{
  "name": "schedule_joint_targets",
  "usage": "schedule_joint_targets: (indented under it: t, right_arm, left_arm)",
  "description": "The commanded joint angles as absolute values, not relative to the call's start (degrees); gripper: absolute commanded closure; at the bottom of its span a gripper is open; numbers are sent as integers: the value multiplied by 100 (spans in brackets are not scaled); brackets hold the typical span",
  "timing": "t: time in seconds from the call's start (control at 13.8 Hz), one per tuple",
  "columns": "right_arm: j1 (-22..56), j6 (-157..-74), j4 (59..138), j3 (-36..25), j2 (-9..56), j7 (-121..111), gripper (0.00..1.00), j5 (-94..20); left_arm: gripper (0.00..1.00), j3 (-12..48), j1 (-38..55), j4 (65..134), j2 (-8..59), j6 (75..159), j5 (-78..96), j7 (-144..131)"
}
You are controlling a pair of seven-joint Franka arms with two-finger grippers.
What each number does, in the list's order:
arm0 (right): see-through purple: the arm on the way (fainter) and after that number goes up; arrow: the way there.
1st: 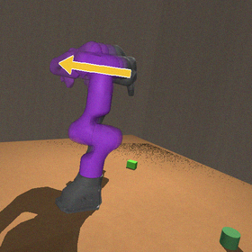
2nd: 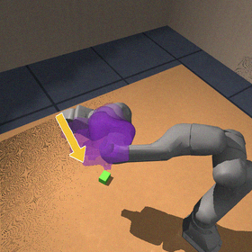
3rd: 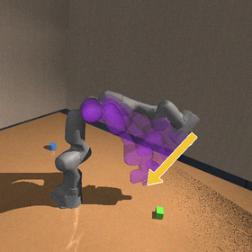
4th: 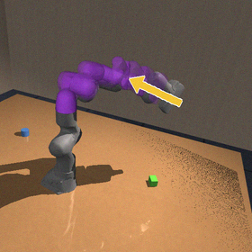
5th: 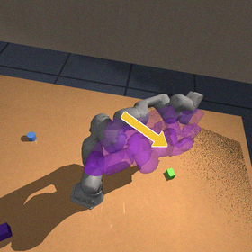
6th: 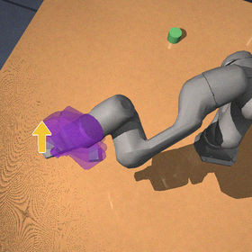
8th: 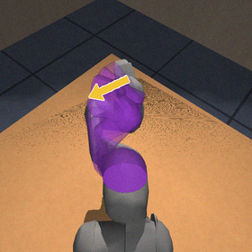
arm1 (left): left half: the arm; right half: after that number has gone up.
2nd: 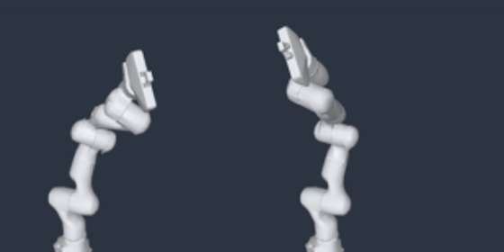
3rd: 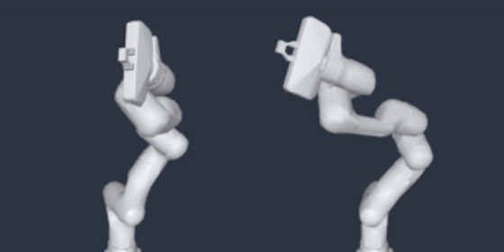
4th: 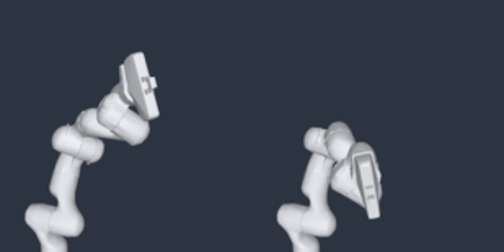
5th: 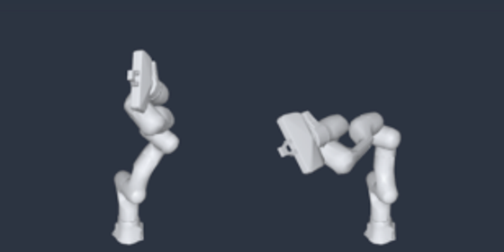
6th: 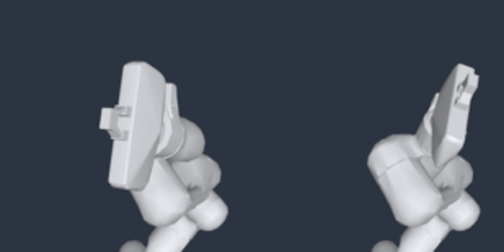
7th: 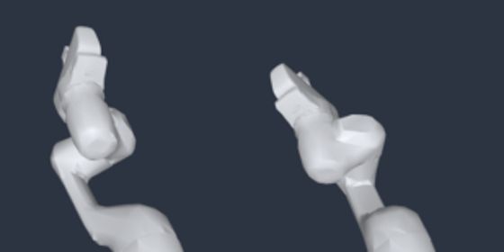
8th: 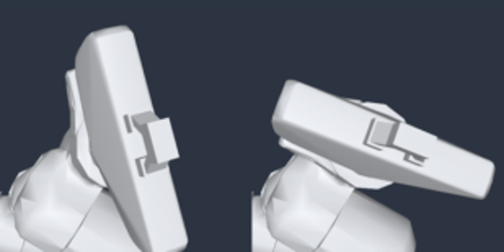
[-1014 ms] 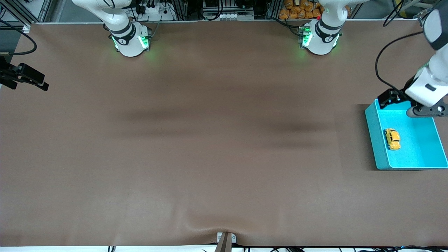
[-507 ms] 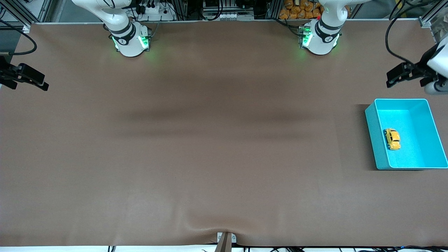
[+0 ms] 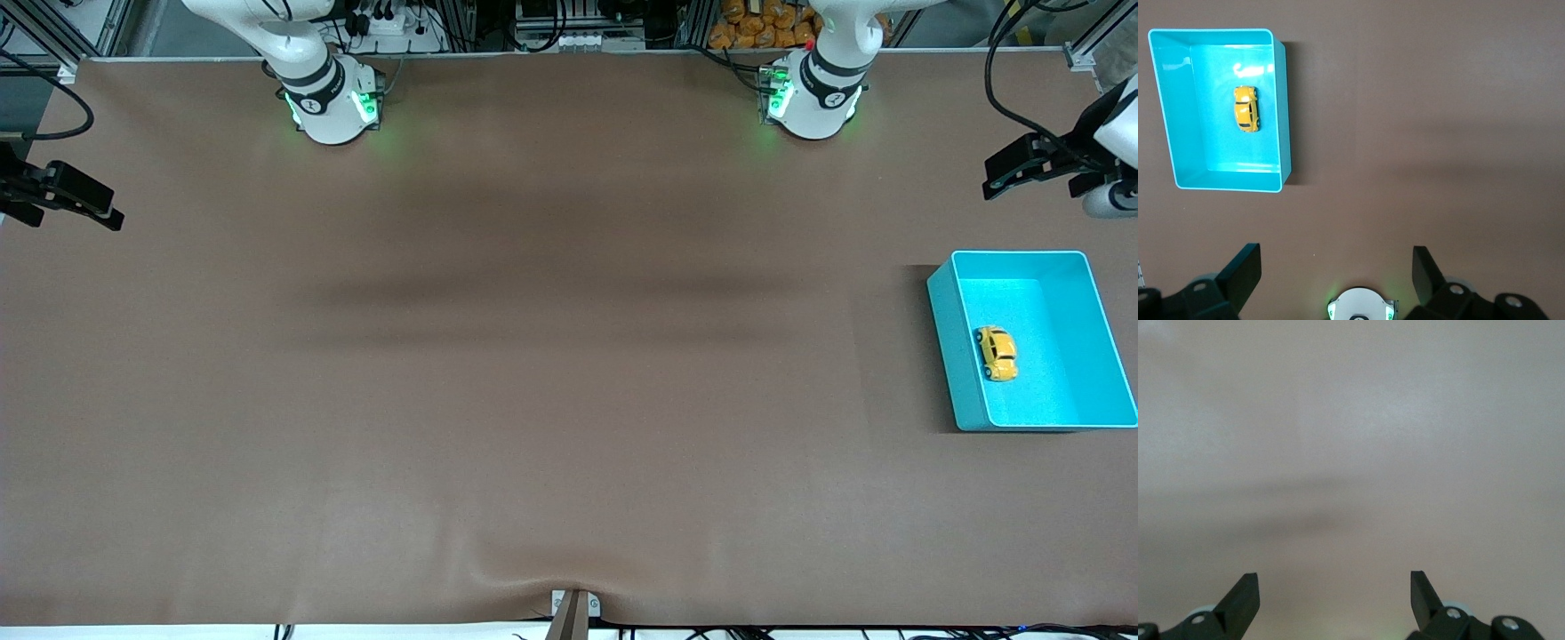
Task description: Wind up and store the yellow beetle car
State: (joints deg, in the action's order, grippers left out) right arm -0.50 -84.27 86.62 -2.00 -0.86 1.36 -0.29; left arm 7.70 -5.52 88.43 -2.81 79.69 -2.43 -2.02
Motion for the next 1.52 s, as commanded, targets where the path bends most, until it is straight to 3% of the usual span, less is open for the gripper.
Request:
schedule_joint_targets:
  t: [0.0, 1.45]
  right_arm:
    - [-141, -8437, 8754, -123, -194, 123, 0, 18]
    - [-132, -8481, 8754, -123, -185, 88, 0, 9]
  left_arm:
    - [0, 572, -344, 8807, -369, 7849, -114, -281]
    - [0, 422, -87, 8631, -316, 8024, 0, 158]
